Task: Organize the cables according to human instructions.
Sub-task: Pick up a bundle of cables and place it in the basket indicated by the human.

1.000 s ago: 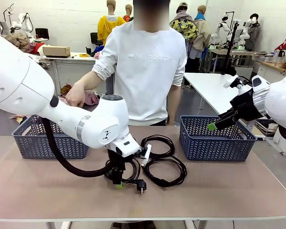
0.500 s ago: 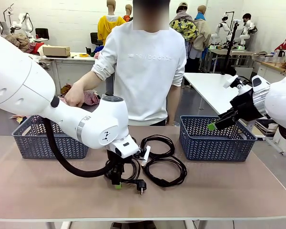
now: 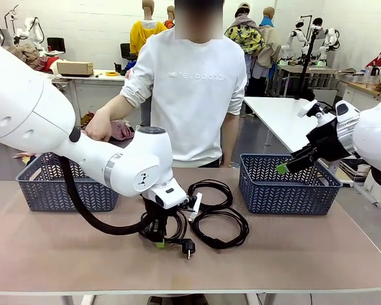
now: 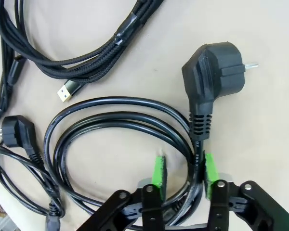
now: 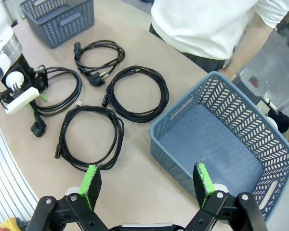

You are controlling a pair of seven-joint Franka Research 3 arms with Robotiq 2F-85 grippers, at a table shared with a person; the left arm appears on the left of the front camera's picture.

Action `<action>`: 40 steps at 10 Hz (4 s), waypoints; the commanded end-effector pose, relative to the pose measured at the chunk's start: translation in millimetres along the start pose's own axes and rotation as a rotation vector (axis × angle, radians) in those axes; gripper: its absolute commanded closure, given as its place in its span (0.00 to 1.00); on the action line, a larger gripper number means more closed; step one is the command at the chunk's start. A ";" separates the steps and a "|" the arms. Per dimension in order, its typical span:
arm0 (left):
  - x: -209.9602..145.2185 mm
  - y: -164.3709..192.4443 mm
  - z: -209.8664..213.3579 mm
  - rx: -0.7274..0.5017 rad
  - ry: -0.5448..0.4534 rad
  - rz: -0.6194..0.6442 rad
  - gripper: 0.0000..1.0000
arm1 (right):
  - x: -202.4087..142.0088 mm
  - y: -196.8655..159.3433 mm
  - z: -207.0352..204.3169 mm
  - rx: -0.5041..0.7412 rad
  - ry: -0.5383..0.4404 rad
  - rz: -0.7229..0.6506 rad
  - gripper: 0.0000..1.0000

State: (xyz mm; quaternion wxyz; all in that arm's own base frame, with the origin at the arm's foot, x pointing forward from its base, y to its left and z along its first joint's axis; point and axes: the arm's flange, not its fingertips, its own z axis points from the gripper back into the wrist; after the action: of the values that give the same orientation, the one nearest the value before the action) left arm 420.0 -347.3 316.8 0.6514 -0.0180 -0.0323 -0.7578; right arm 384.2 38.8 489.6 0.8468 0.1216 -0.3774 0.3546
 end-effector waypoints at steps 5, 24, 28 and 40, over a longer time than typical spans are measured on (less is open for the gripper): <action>-2.6 -9.0 18.5 -0.046 0.002 -0.004 1.00 | -0.1 -0.4 -0.3 0.006 -0.007 -0.006 0.00; -188.2 72.6 256.6 0.260 -0.079 0.455 1.00 | -0.1 -0.4 -0.3 0.006 -0.007 -0.006 0.00; -188.8 75.1 254.5 0.252 -0.047 0.407 1.00 | -0.1 -0.4 -0.3 0.006 -0.007 -0.006 0.00; -294.4 80.0 192.1 0.303 -0.060 0.517 0.85 | -0.1 -0.4 -0.3 0.006 -0.007 -0.006 0.00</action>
State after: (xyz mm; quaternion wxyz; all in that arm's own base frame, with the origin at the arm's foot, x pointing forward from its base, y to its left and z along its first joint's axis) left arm 543.3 -62.7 494.3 0.8253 0.0410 -0.1445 -0.5444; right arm 384.2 38.7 489.6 0.8469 0.1215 -0.3772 0.3545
